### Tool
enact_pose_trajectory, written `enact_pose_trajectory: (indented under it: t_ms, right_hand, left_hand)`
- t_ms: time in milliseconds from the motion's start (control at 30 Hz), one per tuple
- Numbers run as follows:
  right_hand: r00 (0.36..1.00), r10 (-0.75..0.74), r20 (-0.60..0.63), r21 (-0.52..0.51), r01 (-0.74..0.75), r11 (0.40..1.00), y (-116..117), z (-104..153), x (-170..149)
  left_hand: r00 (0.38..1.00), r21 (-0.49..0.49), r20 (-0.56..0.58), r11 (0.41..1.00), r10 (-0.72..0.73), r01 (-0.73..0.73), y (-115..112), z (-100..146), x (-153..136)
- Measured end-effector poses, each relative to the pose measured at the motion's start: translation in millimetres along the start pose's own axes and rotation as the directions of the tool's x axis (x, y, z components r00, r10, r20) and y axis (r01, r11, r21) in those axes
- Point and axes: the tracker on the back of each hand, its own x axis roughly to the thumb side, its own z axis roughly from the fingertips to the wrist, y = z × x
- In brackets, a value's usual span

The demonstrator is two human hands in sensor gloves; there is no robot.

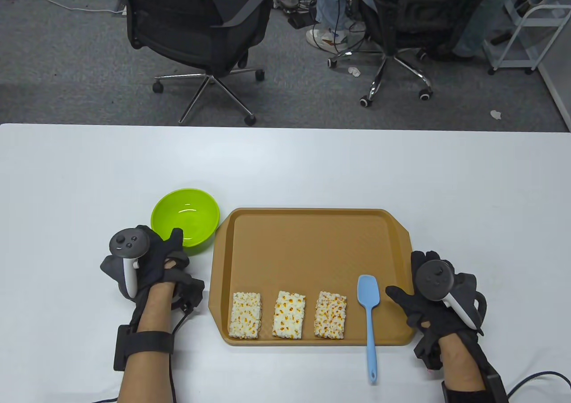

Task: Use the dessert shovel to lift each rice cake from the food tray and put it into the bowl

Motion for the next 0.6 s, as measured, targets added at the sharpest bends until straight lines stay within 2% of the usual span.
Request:
enact_pose_trajectory:
  t_ms: [100,267,400,600]
  right_hand:
    - [1.0,0.006,0.005,-0.002,-0.006,1.0,0,1,2]
    - [1.0,0.008,0.008,-0.006,-0.008,1.0,-1,2,4]
    - [1.0,0.006,0.01,0.0,-0.006,1.0,1,2,5]
    - [0.996,-0.08,0.029,-0.007,0.08,0.997,3,1,5]
  left_hand:
    - [0.998,-0.035,-0.014,0.997,0.065,-0.066,-2,-5,-5]
    - [0.989,-0.022,-0.025,0.989,0.146,-0.147,-1,-7,-10]
    - [0.963,-0.022,-0.039,0.963,0.267,-0.268,-1,-9,-14]
    - [0.942,-0.025,-0.043,0.942,0.333,-0.334,2,-9,-17]
